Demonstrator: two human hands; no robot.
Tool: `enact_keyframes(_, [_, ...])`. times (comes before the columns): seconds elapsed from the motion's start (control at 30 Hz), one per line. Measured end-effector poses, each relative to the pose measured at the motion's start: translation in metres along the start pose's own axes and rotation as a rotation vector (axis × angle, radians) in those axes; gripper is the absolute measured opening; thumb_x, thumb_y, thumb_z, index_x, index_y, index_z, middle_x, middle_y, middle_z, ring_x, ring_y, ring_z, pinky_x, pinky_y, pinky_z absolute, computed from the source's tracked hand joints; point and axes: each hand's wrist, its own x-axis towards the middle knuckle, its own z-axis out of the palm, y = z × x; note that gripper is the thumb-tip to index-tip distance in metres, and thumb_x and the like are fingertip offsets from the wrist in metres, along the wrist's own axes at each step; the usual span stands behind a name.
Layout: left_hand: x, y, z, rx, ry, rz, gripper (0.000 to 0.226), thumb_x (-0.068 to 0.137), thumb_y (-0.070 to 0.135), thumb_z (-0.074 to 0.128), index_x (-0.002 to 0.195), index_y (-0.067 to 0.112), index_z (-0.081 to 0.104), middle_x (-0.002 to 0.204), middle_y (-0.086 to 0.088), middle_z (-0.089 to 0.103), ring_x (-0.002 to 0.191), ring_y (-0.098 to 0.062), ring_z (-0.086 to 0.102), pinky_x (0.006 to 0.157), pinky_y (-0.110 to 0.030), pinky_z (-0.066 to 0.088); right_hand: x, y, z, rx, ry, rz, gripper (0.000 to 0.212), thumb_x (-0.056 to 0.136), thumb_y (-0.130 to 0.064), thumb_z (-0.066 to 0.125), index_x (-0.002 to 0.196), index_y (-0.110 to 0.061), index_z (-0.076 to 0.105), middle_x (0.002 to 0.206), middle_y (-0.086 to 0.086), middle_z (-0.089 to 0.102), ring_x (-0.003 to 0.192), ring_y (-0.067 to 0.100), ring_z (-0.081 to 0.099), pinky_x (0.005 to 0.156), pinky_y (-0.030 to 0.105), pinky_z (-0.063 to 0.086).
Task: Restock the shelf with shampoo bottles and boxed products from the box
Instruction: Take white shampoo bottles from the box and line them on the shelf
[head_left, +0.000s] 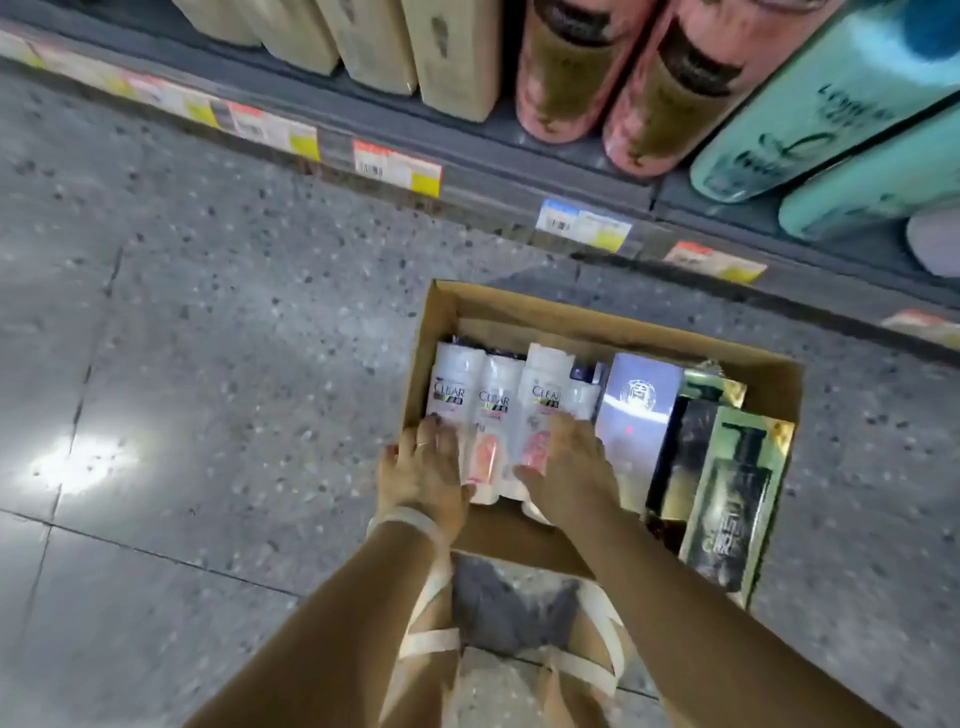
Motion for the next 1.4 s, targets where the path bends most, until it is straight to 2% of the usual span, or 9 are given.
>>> enact_keyframes(0.23, [0.035, 0.030, 0.018, -0.012, 0.040, -0.210, 0.075, 0.093, 0.031, 0.041, 0.144, 0.006, -0.008, 0.151, -0.007, 0.019, 0.127, -0.021, 0.032, 0.100, -0.050, 0.031, 0.041, -0.007, 0.033, 0.208, 0.279, 0.151, 0.094, 0.072, -0.041, 0.074, 0.142, -0.015, 0.016, 0.135, 0.013, 0.035, 0.123, 0.032, 0.041, 0.095, 0.040, 0.042])
enact_keyframes(0.6, [0.042, 0.047, 0.008, 0.004, -0.086, -0.349, 0.071, 0.090, 0.038, 0.044, 0.139, -0.003, 0.012, 0.128, -0.008, 0.052, 0.119, -0.027, 0.042, 0.106, -0.054, 0.021, 0.052, -0.011, 0.035, 0.325, 0.272, 0.442, 0.082, 0.060, -0.037, 0.077, 0.125, -0.006, 0.037, 0.125, 0.012, 0.045, 0.116, 0.031, 0.048, 0.088, 0.040, 0.046])
enact_keyframes(0.7, [0.036, 0.047, 0.012, 0.036, -0.058, -0.315, 0.059, 0.091, 0.024, 0.037, 0.138, -0.002, 0.013, 0.124, -0.008, 0.054, 0.117, -0.028, 0.042, 0.106, -0.054, 0.021, 0.048, -0.010, 0.039, 0.427, 0.320, 0.456, 0.078, 0.063, -0.035, 0.076, 0.123, -0.006, 0.036, 0.122, 0.011, 0.045, 0.115, 0.031, 0.047, 0.085, 0.039, 0.045])
enact_keyframes(0.83, [0.034, 0.041, 0.008, 0.075, -0.009, -0.312, 0.065, 0.091, 0.028, 0.036, 0.142, -0.002, 0.008, 0.125, -0.007, 0.052, 0.116, -0.028, 0.040, 0.104, -0.050, 0.025, 0.041, -0.001, 0.044, 0.414, 0.340, 0.393, 0.079, 0.061, -0.037, 0.077, 0.121, -0.007, 0.034, 0.119, 0.009, 0.044, 0.112, 0.029, 0.046, 0.078, 0.035, 0.039])
enact_keyframes(0.93, [0.039, 0.041, -0.002, 0.189, -0.206, -0.274, 0.060, 0.084, 0.040, 0.042, 0.135, 0.009, 0.032, 0.120, -0.009, 0.052, 0.112, -0.032, 0.041, 0.101, -0.050, 0.027, 0.040, 0.004, 0.045, 0.341, 0.296, 0.369, 0.092, 0.056, -0.045, 0.081, 0.127, -0.008, 0.033, 0.124, 0.009, 0.043, 0.116, 0.029, 0.044, 0.086, 0.040, 0.044])
enact_keyframes(1.03, [0.049, 0.048, -0.011, 0.202, -0.308, -0.241, 0.045, 0.081, 0.041, 0.049, 0.121, 0.020, 0.047, 0.100, -0.007, 0.055, 0.094, -0.028, 0.048, 0.082, -0.040, 0.033, 0.040, 0.006, 0.042, 0.322, 0.273, 0.371, 0.088, 0.061, -0.046, 0.078, 0.127, -0.009, 0.033, 0.125, 0.008, 0.043, 0.118, 0.028, 0.044, 0.088, 0.042, 0.044])
enact_keyframes(1.17, [0.053, 0.051, 0.001, -0.105, -0.253, -0.384, 0.069, 0.086, 0.042, 0.056, 0.134, 0.000, 0.029, 0.128, -0.015, 0.047, 0.117, -0.031, 0.043, 0.091, -0.039, 0.038, 0.041, 0.006, 0.039, 0.373, 0.262, 0.373, 0.089, 0.060, -0.044, 0.078, 0.129, -0.010, 0.033, 0.127, 0.007, 0.043, 0.121, 0.028, 0.042, 0.088, 0.040, 0.043])
enact_keyframes(1.27, [0.055, 0.043, 0.014, -0.383, -0.120, -0.483, 0.079, 0.080, 0.047, 0.064, 0.130, -0.001, 0.026, 0.129, -0.017, 0.043, 0.119, -0.033, 0.046, 0.093, -0.041, 0.042, 0.041, 0.005, 0.041, 0.389, 0.272, 0.335, 0.093, 0.059, -0.048, 0.079, 0.129, -0.010, 0.031, 0.128, 0.006, 0.041, 0.121, 0.027, 0.041, 0.090, 0.040, 0.043])
enact_keyframes(1.4, [0.062, 0.035, 0.007, -0.327, -0.142, -0.419, 0.088, 0.071, 0.056, 0.068, 0.129, 0.002, 0.029, 0.125, -0.015, 0.045, 0.116, -0.032, 0.051, 0.087, -0.043, 0.047, 0.043, 0.002, 0.042, 0.392, 0.288, 0.334, 0.091, 0.060, -0.049, 0.077, 0.127, -0.010, 0.031, 0.128, 0.006, 0.041, 0.121, 0.027, 0.042, 0.091, 0.039, 0.042])
